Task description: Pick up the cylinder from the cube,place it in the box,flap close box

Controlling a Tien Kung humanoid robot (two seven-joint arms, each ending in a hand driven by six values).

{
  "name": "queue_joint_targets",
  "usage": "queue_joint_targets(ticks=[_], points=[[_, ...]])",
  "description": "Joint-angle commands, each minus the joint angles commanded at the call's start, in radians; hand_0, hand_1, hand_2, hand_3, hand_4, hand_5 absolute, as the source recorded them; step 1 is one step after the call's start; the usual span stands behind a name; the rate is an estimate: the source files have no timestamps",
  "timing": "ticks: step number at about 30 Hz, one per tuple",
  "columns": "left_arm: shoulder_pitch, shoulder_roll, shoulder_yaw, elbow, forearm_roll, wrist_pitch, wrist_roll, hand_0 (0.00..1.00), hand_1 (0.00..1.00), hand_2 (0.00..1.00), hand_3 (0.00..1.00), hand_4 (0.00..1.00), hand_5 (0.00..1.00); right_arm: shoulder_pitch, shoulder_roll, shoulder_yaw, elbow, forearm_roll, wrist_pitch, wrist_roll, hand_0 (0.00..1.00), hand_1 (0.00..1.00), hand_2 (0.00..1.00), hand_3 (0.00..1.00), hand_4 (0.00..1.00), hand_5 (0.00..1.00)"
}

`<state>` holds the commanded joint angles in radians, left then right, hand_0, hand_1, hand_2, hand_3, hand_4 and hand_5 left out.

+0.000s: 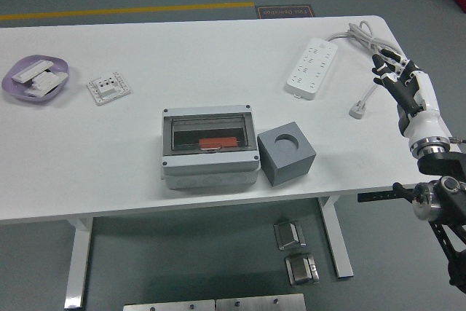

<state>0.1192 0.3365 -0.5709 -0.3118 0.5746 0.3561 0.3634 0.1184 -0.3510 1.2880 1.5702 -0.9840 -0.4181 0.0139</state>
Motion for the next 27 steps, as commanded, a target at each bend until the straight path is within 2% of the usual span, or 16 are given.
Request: queue_joint_targets(ticks=[6, 17, 27], points=[[-0.001, 0.002, -0.035, -0.011, 0.029, 0.001, 0.001, 0.712, 0.697, 0.686, 0.6, 0.614, 0.308, 0.008, -0.004, -0.023, -0.002, 0.034, -0.003, 0.002, 0.774, 0.741, 0.732, 0.752, 0.879, 0.476], [-0.046, 0.022, -0.029, -0.036, 0.046, 0.005, -0.002, 0.71, 0.697, 0.672, 0.596, 0.587, 0.285, 0.0, -0.014, 0.017, 0.004, 0.042, -0.008, 0.004, 0.767, 0.741, 0.73, 0.749, 0.848, 0.462], [-0.065, 0.024, -0.014, -0.043, 0.057, 0.0, 0.002, 0.71, 0.691, 0.669, 0.596, 0.586, 0.284, -0.007, -0.019, 0.047, 0.01, 0.018, -0.012, 0.002, 0.764, 0.737, 0.729, 0.749, 0.85, 0.465]])
